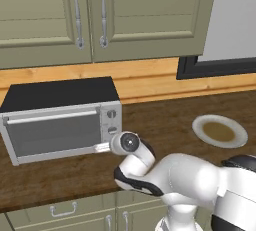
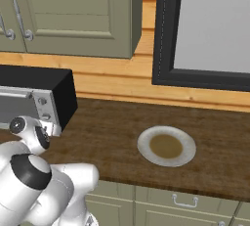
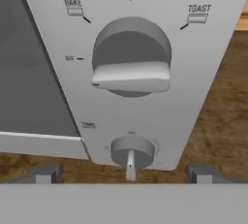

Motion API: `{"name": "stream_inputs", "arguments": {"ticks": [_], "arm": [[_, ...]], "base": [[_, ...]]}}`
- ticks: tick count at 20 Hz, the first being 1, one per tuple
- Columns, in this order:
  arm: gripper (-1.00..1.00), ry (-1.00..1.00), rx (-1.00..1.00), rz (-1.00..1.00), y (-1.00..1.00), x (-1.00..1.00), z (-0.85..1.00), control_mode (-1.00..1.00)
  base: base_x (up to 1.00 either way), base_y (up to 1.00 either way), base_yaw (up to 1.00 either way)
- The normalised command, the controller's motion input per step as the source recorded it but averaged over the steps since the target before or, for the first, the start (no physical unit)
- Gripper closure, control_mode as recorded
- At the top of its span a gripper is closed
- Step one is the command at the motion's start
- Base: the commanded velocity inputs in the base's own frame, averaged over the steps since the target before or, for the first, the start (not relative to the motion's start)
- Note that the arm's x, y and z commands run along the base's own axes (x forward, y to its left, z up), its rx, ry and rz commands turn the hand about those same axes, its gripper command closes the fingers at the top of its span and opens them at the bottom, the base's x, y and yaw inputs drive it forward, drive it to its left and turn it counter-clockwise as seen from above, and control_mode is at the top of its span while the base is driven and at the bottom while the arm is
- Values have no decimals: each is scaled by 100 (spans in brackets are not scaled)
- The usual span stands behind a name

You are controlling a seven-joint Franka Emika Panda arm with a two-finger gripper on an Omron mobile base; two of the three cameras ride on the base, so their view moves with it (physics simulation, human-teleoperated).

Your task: Pick up the kebab skewer and baguette bread, and place them inside the toaster oven. Close the toaster oven door and start by setting the timer.

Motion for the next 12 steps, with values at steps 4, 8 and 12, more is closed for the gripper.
{"name": "stream_inputs", "arguments": {"ticks": [4, 8, 12], "arm": [[-100, 2, 1, 0, -4, 14, -8, -100], [-100, 1, 0, 0, -1, 11, -17, -100], [-100, 0, 0, 0, 0, 10, -22, -100]], "base": [[0, 0, 0], [0, 0, 0], [0, 0, 0]]}}
